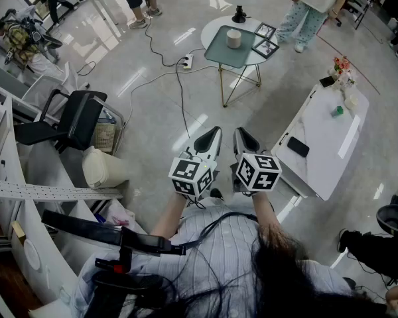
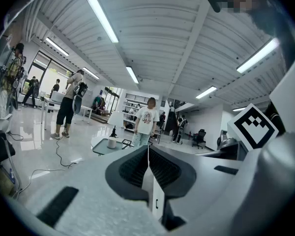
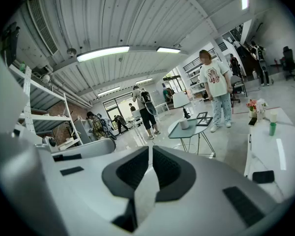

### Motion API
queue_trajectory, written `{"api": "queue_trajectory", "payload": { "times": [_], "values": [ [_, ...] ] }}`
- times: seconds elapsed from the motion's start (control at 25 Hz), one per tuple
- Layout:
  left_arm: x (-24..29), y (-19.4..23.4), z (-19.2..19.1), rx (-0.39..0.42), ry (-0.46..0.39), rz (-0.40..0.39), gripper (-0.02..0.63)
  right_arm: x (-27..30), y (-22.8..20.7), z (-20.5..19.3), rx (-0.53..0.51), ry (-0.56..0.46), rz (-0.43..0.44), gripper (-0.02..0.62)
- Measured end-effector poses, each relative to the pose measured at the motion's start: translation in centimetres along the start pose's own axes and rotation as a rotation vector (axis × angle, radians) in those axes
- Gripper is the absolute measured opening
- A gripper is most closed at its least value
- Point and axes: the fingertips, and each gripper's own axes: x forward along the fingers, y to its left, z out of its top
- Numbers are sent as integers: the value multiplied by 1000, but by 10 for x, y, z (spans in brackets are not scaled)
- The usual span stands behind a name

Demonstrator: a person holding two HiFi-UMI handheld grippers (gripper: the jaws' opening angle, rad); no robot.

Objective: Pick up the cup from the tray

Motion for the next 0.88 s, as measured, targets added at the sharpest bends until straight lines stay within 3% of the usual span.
{"api": "queue_trajectory", "payload": {
  "times": [0.88],
  "values": [
    [3,30,-4,-56,10,34,15,19,0,1,19,21,-11,44]
  ]
}}
